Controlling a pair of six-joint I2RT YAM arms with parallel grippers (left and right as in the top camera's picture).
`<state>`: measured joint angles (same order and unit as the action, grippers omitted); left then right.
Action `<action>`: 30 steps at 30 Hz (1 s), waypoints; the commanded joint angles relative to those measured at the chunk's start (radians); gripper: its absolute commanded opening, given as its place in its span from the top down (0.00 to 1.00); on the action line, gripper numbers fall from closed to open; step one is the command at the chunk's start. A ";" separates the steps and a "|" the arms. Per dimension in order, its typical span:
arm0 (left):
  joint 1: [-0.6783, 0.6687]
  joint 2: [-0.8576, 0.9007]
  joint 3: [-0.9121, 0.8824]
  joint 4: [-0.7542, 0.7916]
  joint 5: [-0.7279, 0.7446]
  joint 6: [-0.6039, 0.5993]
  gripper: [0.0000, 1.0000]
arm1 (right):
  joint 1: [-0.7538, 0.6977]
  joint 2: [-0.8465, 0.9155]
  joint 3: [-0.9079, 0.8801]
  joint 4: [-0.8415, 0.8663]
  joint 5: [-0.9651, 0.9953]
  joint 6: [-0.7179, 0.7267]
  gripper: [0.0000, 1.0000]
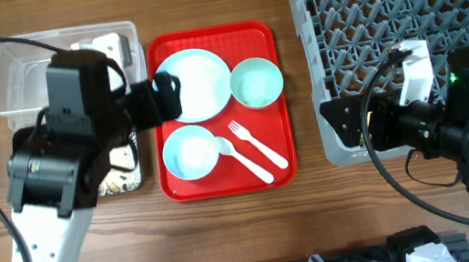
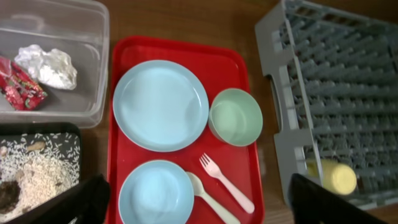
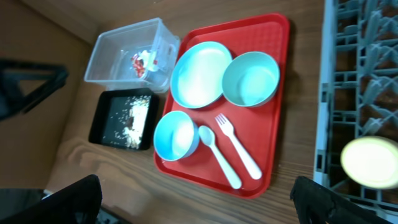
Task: Sort waste into correct bins and load items into the dishwasher rack
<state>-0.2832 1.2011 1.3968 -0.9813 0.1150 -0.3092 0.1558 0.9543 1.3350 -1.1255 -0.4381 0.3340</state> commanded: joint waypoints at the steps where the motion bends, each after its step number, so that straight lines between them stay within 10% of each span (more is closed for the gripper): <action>1: -0.037 -0.033 0.017 -0.058 0.019 0.006 0.07 | 0.004 -0.003 -0.001 0.010 0.062 -0.019 0.00; 30: -0.039 -0.047 0.017 -0.138 0.019 0.006 0.00 | 0.004 0.355 -0.001 0.011 0.084 -0.016 0.00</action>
<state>-0.3153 1.1675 1.3972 -1.1191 0.1226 -0.3054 0.1558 1.2552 1.3350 -1.1183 -0.3664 0.3340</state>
